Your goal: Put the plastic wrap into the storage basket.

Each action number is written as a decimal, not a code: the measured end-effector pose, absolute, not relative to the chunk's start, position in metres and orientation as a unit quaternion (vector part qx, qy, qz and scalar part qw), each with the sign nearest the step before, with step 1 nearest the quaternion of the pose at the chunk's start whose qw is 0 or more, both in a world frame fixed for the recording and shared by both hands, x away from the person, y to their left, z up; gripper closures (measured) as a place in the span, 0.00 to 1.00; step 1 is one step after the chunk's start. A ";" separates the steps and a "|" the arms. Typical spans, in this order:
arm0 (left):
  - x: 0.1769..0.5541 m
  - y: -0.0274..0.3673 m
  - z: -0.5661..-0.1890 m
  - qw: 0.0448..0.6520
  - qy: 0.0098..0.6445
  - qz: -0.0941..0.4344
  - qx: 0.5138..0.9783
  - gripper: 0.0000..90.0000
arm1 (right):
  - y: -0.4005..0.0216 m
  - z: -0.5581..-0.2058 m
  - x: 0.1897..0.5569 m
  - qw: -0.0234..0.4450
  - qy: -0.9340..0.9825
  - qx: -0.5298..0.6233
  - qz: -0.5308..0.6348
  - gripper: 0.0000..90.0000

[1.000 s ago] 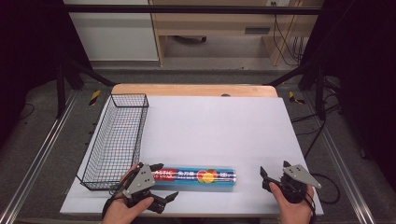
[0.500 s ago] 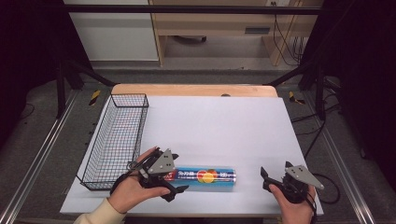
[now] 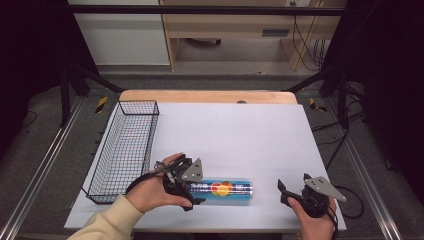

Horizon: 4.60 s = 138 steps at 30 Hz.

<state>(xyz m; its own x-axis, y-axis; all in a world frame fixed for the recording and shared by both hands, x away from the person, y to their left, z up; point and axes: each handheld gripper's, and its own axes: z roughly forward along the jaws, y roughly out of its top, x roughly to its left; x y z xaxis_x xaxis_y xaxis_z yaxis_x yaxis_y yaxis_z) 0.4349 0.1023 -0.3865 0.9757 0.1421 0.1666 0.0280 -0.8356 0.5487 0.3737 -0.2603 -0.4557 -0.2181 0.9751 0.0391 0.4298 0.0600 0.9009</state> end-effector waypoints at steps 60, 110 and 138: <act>0.467 0.088 -0.443 0.199 -0.001 0.049 0.979 0.27 | -0.259 -0.458 0.376 0.300 0.663 0.536 0.429 0.13; 0.463 0.079 -0.445 0.160 -0.011 0.050 0.986 0.35 | -0.260 -0.458 0.377 0.299 0.662 0.535 0.431 0.15; 0.459 0.081 -0.441 0.189 -0.001 0.041 0.981 0.35 | -0.260 -0.459 0.377 0.300 0.661 0.537 0.430 0.15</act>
